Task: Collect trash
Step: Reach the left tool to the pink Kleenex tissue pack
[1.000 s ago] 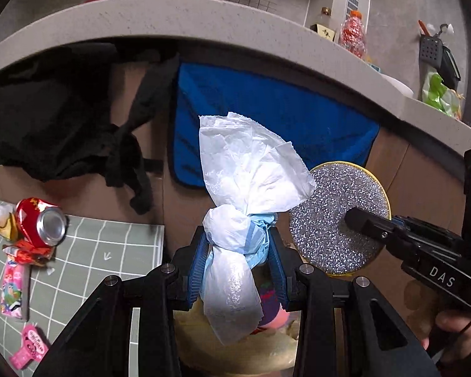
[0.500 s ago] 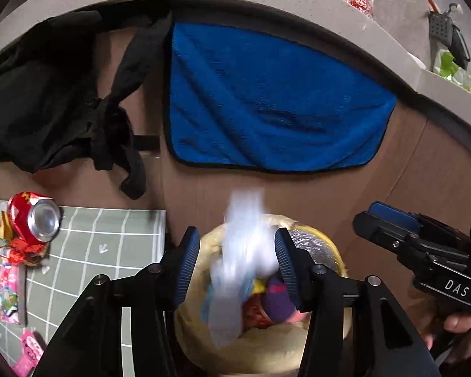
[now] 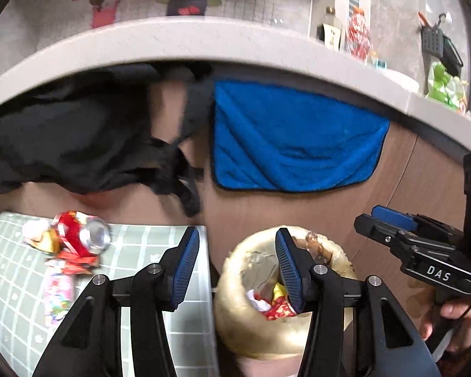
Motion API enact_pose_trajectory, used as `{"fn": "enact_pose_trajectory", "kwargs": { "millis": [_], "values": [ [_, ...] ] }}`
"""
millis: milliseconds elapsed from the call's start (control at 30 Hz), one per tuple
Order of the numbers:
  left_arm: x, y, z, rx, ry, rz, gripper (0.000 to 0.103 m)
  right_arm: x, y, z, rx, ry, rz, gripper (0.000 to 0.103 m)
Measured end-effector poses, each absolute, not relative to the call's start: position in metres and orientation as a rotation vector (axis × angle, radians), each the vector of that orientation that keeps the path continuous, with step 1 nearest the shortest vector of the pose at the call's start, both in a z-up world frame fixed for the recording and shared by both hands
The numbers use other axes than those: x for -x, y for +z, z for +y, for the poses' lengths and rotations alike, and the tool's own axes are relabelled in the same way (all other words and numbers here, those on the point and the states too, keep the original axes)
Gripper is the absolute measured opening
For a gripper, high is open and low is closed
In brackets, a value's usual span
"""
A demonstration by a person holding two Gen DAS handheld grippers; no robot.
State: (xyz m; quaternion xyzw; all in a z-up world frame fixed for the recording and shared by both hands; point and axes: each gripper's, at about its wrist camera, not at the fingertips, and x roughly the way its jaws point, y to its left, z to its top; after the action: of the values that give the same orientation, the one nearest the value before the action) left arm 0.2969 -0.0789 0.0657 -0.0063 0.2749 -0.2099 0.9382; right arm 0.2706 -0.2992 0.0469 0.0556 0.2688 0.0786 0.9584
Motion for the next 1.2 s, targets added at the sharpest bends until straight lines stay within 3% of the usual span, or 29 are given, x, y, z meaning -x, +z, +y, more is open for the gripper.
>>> {"fn": "enact_pose_trajectory", "kwargs": {
  "millis": [300, 533, 700, 1000, 1200],
  "values": [
    [-0.244, 0.113, 0.025, -0.004, -0.296, 0.438, 0.052, -0.257, 0.07, -0.21, -0.055, 0.287, 0.498, 0.051],
    [-0.222, 0.114, 0.112, 0.059, -0.252, 0.452, 0.052, -0.249, 0.074, -0.135, -0.015, 0.382, 0.511, 0.051],
    [-0.228, 0.072, 0.156, 0.135, -0.34, 0.547, 0.052, -0.248, 0.066, -0.1, 0.016, 0.427, 0.545, 0.051],
    [-0.265, -0.023, 0.151, 0.114, -0.492, 0.798, 0.052, -0.256, 0.045, -0.082, 0.035, 0.464, 0.607, 0.051],
    [-0.309, -0.05, 0.171, 0.36, -0.308, 0.847, 0.056, -0.266, 0.026, -0.093, -0.007, 0.453, 0.639, 0.051]
  ]
}}
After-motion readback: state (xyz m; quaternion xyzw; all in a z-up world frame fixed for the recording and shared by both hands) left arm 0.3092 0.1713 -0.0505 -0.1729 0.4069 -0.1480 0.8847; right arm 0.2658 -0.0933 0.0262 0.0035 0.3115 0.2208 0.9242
